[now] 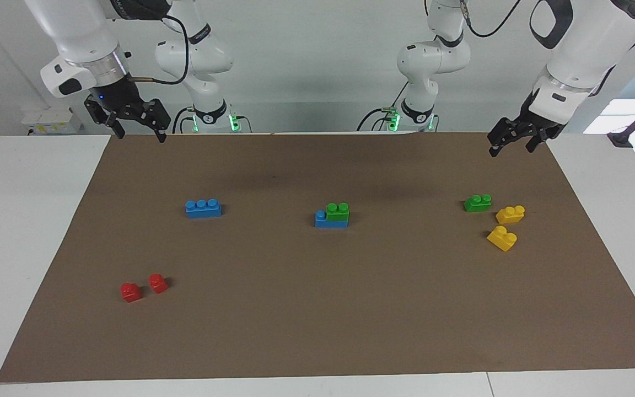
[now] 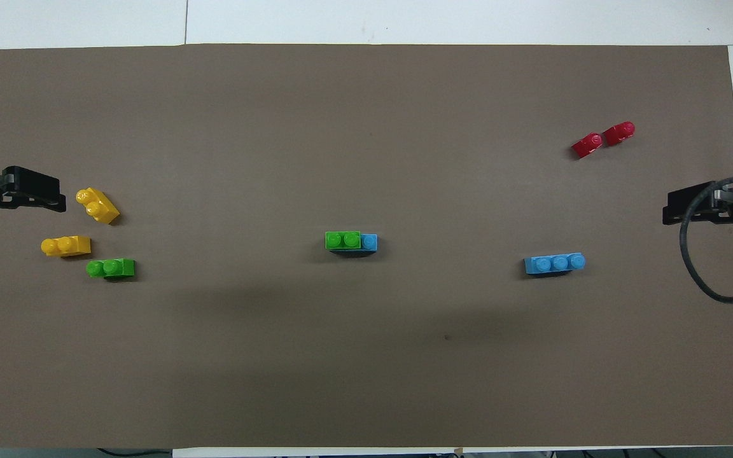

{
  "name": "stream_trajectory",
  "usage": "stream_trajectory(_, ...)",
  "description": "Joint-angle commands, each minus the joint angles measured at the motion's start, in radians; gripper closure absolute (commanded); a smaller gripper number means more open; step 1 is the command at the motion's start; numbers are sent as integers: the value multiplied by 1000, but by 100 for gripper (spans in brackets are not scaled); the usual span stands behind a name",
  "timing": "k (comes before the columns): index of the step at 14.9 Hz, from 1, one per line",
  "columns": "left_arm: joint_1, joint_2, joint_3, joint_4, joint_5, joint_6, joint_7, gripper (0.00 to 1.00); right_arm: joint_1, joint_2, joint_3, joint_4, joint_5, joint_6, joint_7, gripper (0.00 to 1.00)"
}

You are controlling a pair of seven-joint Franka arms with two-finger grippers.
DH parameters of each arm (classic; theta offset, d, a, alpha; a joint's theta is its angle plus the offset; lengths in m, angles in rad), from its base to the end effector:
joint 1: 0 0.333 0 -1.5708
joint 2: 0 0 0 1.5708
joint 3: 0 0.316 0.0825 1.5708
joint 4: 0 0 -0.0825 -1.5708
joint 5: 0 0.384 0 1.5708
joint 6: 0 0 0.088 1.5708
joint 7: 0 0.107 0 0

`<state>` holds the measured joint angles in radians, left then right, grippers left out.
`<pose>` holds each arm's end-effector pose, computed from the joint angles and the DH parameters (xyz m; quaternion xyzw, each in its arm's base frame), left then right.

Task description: Remove green block with left arm and hold with right

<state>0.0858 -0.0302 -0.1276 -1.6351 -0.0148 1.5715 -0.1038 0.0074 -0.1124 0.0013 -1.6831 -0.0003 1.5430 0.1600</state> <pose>0.5434 -0.0253 0.6107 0.9994 0.0312 -0.0172 0.0042 0.5155 0.0045 0.6294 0.9970 -0.0756 -0.0138 0.0014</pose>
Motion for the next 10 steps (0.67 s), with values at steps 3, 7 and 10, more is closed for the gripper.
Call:
stream_trajectory(3,-3,12,3,24,-16,-2,13,0,-12,-12,5,-10,20,9,9,0)
stream_trajectory(7,-3,12,3,23,-16,-2,13,0,-26,-12,3,-10,20,12,12,0)
stream_trajectory(10,-3,12,3,20,-16,1,12,0,-26,-12,3,-12,20,3,94,0)
